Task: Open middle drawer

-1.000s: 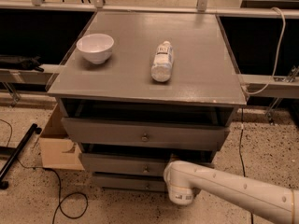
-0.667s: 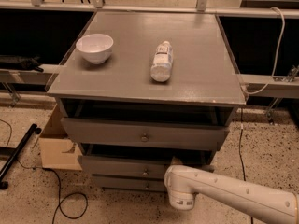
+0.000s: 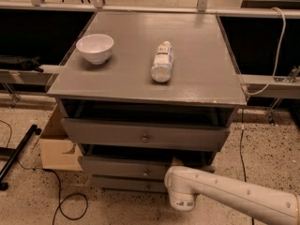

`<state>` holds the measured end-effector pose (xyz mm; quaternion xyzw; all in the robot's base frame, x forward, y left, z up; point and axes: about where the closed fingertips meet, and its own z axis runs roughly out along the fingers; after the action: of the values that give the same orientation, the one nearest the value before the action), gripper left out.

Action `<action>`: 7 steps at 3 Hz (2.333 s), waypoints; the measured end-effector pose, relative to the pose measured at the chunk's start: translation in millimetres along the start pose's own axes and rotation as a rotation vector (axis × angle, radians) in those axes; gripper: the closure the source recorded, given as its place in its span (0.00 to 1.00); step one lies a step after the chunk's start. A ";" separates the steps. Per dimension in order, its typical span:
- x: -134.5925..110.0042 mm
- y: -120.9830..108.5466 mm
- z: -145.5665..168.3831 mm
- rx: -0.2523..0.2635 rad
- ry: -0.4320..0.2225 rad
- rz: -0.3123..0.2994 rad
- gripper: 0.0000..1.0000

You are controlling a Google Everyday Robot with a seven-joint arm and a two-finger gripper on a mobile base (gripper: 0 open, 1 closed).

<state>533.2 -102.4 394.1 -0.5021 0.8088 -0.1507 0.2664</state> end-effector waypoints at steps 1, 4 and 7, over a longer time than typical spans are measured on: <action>0.0 0.0 0.0 0.000 0.000 0.000 0.58; 0.1 0.1 0.1 0.000 0.000 0.000 0.00; 9.7 -4.0 21.0 -0.062 -0.062 -0.036 0.00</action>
Offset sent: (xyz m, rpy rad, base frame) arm 0.0000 0.0000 0.0000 0.0000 0.0000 0.0000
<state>544.9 -112.4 376.4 -0.5289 0.7953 -0.1146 0.2730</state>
